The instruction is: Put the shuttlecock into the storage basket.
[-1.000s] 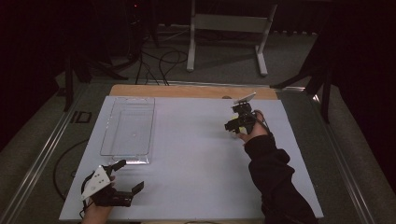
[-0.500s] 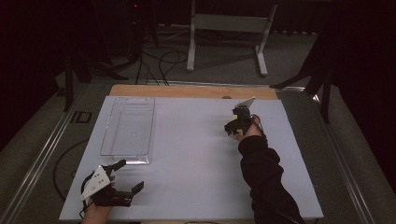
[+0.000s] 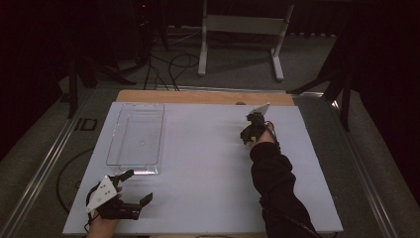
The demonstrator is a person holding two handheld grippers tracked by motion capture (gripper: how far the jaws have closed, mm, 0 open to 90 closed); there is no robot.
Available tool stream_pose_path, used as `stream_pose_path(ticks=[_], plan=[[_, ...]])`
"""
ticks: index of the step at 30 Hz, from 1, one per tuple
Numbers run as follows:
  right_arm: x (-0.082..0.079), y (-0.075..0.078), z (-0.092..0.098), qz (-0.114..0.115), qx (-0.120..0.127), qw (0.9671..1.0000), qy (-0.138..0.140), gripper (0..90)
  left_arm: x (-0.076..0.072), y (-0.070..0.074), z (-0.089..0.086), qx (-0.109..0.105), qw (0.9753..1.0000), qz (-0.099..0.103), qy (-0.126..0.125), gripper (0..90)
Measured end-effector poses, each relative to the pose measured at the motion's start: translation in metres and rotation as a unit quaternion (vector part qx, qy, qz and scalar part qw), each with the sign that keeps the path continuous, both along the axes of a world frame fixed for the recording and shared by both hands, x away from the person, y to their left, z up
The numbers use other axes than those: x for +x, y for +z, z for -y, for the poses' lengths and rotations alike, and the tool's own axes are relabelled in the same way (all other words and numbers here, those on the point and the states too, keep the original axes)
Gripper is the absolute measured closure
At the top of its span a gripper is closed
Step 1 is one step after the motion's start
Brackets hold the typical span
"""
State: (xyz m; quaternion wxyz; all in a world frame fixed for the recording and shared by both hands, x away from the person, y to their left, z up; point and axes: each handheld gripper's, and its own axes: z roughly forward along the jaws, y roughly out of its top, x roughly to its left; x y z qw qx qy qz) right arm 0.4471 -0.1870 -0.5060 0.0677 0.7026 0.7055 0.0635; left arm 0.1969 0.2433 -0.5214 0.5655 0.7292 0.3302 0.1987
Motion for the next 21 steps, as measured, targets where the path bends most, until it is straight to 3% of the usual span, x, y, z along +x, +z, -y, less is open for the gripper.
stream_pose_path(ticks=[10, 15, 21], plan=[[0.0032, -0.0046, -0.0023, -0.023, 0.008, 0.9997, 0.004, 62.6, -0.0001, 0.0, -0.0002, -0.001, 1.0, 0.0, 0.001, 0.3], [0.0025, -0.0021, -0.0012, -0.014, 0.014, 0.9998, 0.008, 63.6, -0.0001, 0.0, -0.0001, 0.0, 1.0, 0.0, 0.0, 0.3], [0.0016, 0.0052, -0.0009, -0.018, 0.015, 0.9979, 0.061, 64.0, 0.0001, -0.0002, 0.0004, 0.002, 1.0, -0.001, 0.0, 0.3]])
